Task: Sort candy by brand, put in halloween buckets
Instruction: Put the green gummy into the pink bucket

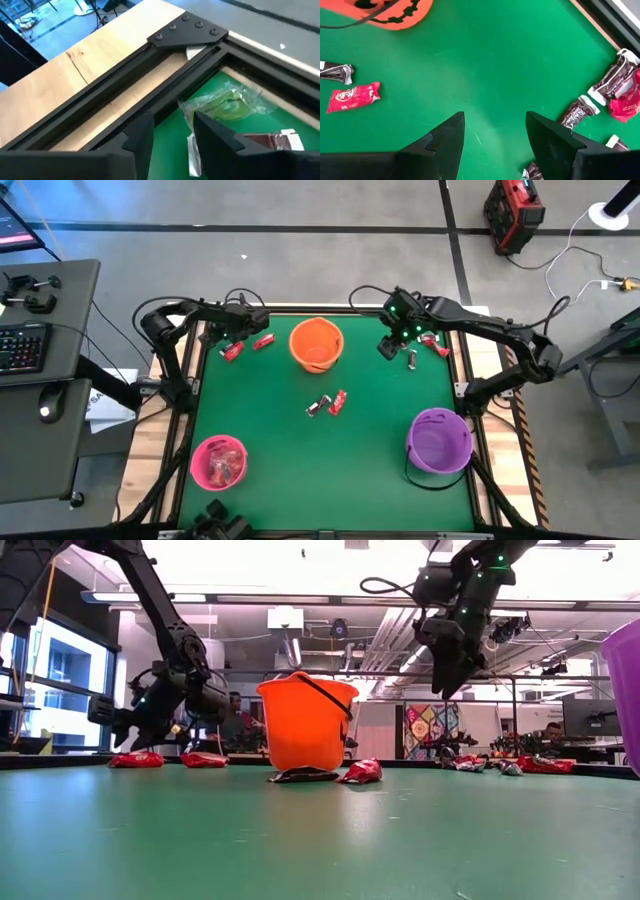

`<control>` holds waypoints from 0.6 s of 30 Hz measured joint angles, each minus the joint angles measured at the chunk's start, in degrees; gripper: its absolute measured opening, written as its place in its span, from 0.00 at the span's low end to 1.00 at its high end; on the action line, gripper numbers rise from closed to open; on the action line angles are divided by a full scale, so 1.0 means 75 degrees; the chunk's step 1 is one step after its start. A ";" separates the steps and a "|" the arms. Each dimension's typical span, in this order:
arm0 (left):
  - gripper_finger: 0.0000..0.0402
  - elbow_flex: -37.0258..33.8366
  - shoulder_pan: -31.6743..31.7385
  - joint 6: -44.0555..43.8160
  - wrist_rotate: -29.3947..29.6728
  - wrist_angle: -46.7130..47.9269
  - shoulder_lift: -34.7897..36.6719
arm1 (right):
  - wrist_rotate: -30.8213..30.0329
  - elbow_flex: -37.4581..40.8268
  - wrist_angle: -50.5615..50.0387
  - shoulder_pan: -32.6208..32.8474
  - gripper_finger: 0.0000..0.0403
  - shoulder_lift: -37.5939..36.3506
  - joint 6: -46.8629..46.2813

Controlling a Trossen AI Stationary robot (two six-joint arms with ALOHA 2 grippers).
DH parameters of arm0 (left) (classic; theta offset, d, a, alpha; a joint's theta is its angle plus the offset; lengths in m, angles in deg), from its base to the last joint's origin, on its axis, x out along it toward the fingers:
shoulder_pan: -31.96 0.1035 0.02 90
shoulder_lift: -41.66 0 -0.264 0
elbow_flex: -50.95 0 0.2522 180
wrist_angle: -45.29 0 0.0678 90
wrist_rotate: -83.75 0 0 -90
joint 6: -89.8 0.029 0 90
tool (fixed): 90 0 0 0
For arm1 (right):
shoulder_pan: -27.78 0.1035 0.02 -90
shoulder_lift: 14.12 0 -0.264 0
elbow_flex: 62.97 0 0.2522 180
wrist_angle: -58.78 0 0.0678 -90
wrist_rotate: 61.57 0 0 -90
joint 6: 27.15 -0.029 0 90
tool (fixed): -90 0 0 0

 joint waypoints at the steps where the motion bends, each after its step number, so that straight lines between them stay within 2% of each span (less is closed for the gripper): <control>1: 0.28 0.0000 0.0001 0.0087 -0.0115 0.0009 0.0000 | 0.0000 0.0000 -0.0029 -0.0001 0.50 0.0000 -0.0006; 5: 0.06 0.0000 0.0003 0.0642 -0.0880 -0.0347 0.0003 | 0.0000 0.0000 -0.0181 0.0002 0.50 0.0000 0.0006; 6: 0.03 0.0000 0.0000 0.0905 -0.1078 -0.0544 0.0042 | 0.0000 0.0000 -0.0185 0.0002 0.50 0.0000 0.0006; 12: 0.00 0.0003 -0.0435 0.3300 -0.1846 -0.1332 0.0382 | -0.0002 0.0000 -0.0118 0.0002 0.50 0.0000 0.0083; 15: 0.00 0.0006 -0.0869 0.3779 -0.1789 -0.1061 0.0712 | -0.0003 0.0000 0.0070 0.0002 0.50 0.0000 0.0094; 18: 0.00 0.0006 -0.1060 0.3649 -0.1322 -0.0445 0.1180 | -0.0003 0.0000 0.0393 0.0002 0.50 0.0000 0.0067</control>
